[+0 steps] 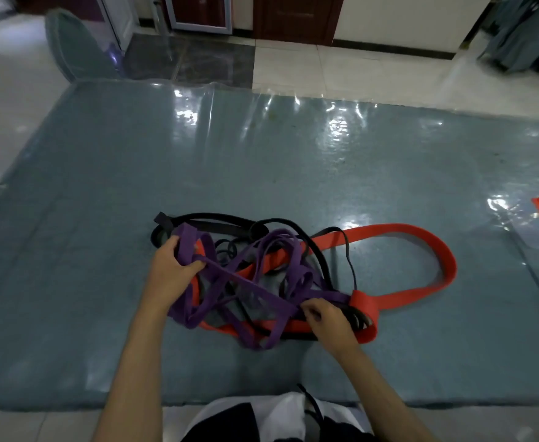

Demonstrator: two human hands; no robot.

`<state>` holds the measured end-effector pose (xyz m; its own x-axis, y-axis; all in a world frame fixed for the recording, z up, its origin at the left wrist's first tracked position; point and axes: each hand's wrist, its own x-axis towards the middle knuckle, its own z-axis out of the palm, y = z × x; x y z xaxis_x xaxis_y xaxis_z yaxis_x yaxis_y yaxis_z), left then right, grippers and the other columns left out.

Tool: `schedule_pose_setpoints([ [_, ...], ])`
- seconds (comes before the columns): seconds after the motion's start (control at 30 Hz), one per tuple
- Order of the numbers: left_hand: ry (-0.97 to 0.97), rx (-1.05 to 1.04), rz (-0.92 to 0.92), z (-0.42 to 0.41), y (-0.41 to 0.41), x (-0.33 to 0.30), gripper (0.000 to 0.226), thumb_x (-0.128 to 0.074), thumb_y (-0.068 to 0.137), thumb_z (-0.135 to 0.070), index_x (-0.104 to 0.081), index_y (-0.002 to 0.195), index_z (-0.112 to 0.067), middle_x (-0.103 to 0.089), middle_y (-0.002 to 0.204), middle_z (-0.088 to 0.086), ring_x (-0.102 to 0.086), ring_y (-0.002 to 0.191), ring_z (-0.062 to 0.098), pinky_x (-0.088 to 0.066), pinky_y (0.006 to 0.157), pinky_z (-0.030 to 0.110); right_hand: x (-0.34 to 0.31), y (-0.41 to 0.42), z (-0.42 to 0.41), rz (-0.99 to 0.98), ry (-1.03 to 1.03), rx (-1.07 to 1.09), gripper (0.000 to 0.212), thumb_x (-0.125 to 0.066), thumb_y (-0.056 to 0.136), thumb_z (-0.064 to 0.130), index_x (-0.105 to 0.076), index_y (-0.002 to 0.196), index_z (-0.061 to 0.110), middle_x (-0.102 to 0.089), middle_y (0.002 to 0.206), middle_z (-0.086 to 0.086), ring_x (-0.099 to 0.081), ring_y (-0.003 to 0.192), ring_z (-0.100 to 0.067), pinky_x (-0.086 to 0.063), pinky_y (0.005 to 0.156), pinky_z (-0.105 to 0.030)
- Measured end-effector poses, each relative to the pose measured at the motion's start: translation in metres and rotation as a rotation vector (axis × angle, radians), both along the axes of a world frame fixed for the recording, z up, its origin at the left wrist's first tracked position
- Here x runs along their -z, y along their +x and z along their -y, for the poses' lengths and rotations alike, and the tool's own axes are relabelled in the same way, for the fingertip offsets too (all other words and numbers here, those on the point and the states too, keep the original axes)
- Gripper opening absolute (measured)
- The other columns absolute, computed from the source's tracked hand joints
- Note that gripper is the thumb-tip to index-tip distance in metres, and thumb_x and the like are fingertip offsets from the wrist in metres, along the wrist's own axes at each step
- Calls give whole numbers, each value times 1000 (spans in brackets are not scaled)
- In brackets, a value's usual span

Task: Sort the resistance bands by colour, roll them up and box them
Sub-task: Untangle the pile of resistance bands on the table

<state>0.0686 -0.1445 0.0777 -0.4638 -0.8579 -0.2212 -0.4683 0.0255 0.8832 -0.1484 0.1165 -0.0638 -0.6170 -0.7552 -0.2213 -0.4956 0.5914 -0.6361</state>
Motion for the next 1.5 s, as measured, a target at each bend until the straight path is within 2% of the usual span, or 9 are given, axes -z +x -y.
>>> schedule_pose_setpoints([
  [0.1, 20, -19, 5, 6, 1, 3, 22, -80, 85, -6, -67, 98, -17, -72, 92, 11, -69, 89, 33, -57, 82, 51, 6, -7, 1, -33, 55, 39, 17, -67, 92, 7, -78, 105, 10, -71, 106, -8, -70, 96, -28, -54, 94, -44],
  [0.23, 60, -3, -17, 13, -1, 2, 22, -79, 88, -8, -68, 99, -24, -73, 96, 5, -70, 93, 26, -56, 89, 50, 4, -4, 4, 11, 47, 134, 45, -56, 99, 3, -58, 144, 7, -58, 145, -13, -55, 135, -29, -41, 115, -36],
  [0.4, 52, 79, 46, 20, -1, 4, 27, -79, 86, -5, -68, 103, -23, -74, 99, 2, -71, 94, 22, -58, 90, 52, 0, -7, 7, -23, -44, 198, 65, -57, 98, 2, -37, 159, 16, -44, 155, 0, -42, 140, -16, -37, 117, -32],
  [0.6, 80, 265, 119, 30, 0, 5, 28, -83, 85, -12, -68, 104, -27, -75, 95, -11, -72, 84, 8, -60, 87, 44, -7, -17, 22, 80, 10, 305, 9, -61, 101, 16, -69, 102, 18, -71, 83, 8, -67, 73, -10, -58, 70, -37],
  [0.8, 215, 414, 86, 32, -8, -4, 52, -78, 87, 1, -59, 128, -25, -77, 109, -5, -75, 98, 16, -61, 90, 39, 1, -30, 40, 314, 125, 369, 5, -63, 98, 15, -64, 96, 10, -72, 82, -9, -72, 70, -26, -64, 68, -48],
  [1.0, 251, 421, 132, 26, -32, 21, 102, -75, 85, -2, -12, 152, -47, -62, 131, -4, -62, 120, 9, -58, 90, 30, 0, -33, 37, 339, 180, 293, 25, -77, 81, 7, -61, 99, 15, -72, 89, -4, -71, 79, -22, -60, 68, -35],
  [1.17, 144, 300, 321, 13, -63, 59, 112, -78, 85, -24, 1, 164, -30, -45, 156, 3, -49, 140, 27, -45, 112, 46, -3, -27, 39, 344, 138, 298, 26, -75, 82, -4, -65, 93, 18, -69, 86, 5, -64, 78, -5, -47, 68, -16],
  [1.33, -59, 278, 537, -4, -71, 86, 100, -79, 83, -39, -15, 158, -24, -69, 116, 10, -64, 110, 37, -56, 86, 45, 0, -9, 38, 323, 32, 395, 26, -74, 84, -5, -65, 102, 12, -71, 98, 2, -66, 90, -4, -51, 68, -9],
  [1.5, -192, 199, 439, -12, -66, 95, 77, -78, 87, -20, -32, 148, -26, -71, 95, 2, -71, 85, 30, -54, 66, 37, 0, 0, 43, 396, -80, 471, 25, -80, 83, 2, -63, 95, 16, -74, 91, 1, -72, 89, -9, -61, 74, -26],
])
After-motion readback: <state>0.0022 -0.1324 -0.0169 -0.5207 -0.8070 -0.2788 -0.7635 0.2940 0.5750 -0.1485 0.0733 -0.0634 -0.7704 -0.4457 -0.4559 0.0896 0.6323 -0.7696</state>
